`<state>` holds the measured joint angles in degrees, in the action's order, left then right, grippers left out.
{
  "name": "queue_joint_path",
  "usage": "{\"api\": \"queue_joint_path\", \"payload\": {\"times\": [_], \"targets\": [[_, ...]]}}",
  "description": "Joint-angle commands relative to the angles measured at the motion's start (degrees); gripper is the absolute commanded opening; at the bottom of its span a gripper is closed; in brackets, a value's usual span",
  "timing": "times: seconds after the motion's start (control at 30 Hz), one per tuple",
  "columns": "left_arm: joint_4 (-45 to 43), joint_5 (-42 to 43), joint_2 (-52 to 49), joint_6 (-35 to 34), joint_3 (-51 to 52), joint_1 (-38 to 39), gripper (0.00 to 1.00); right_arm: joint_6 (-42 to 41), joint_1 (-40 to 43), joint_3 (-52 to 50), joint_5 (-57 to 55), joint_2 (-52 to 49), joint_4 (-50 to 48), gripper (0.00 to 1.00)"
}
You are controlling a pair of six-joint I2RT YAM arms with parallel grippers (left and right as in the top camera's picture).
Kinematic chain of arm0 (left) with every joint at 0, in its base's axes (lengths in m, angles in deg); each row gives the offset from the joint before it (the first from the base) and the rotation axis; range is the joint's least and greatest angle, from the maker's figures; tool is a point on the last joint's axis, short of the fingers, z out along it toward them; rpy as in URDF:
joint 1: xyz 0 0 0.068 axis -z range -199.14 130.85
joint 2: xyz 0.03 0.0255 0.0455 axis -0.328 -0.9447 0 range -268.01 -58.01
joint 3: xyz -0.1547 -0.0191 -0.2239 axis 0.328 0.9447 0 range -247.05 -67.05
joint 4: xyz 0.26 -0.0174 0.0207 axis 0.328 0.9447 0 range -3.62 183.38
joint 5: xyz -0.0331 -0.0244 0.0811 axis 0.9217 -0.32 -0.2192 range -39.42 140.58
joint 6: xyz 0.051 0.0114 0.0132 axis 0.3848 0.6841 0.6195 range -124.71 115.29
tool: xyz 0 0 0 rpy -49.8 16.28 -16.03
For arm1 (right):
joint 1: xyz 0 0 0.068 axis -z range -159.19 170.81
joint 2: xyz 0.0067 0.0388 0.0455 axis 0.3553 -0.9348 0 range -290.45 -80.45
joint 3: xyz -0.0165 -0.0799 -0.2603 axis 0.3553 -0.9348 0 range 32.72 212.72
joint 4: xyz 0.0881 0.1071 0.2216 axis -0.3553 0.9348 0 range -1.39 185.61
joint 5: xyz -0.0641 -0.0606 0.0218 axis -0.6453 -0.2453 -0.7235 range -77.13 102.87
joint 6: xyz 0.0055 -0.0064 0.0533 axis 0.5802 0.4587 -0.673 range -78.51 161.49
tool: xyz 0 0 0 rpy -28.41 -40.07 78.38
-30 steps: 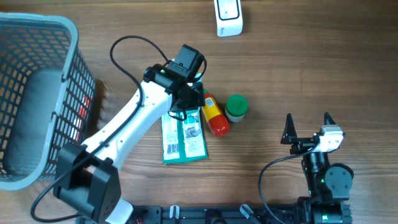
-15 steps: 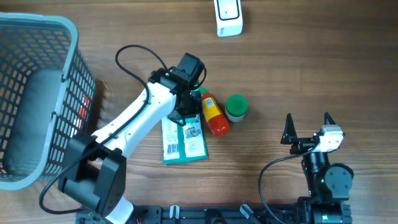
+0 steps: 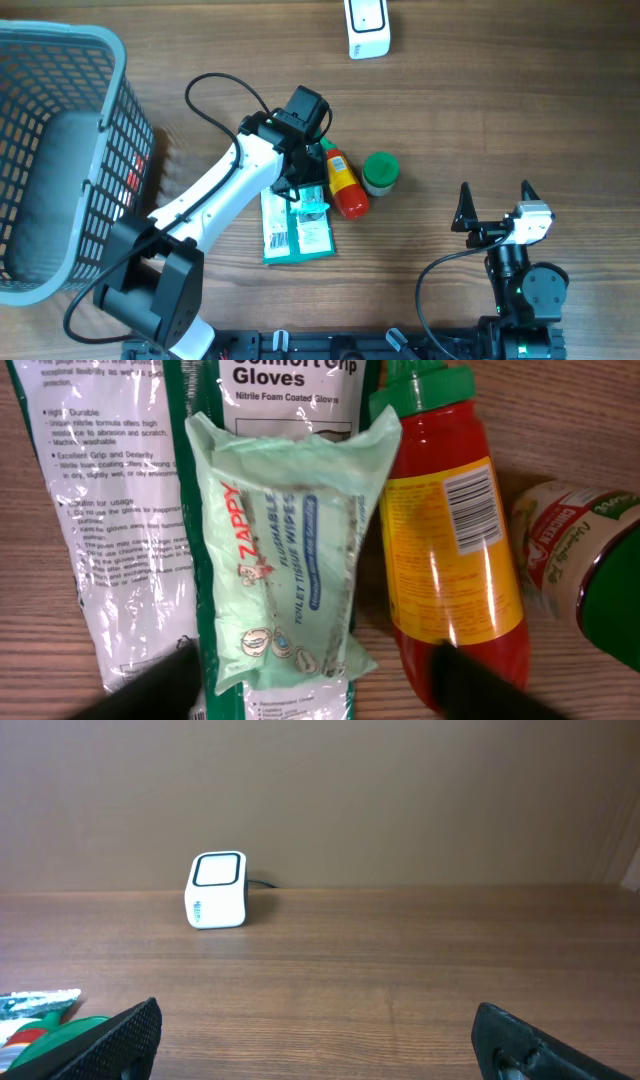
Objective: Scan the item barcode
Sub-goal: 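Carry the wipes pack out and lower it onto the glove package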
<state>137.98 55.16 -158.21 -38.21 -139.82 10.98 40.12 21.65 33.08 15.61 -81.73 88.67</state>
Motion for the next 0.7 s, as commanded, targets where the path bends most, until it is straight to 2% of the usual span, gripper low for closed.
{"api": "queue_joint_path", "payload": {"times": [0.0, 0.67], "targets": [[0.0, -0.4, -0.5, -0.2, 0.2, 0.2, 1.00, 0.5, -0.3, 0.0, -0.2, -0.1, -0.1, 1.00], [0.5, -0.4, 0.9, -0.2, 0.2, 0.1, 1.00, 0.5, -0.3, 0.0, -0.2, -0.1, -0.1, 1.00]]}}
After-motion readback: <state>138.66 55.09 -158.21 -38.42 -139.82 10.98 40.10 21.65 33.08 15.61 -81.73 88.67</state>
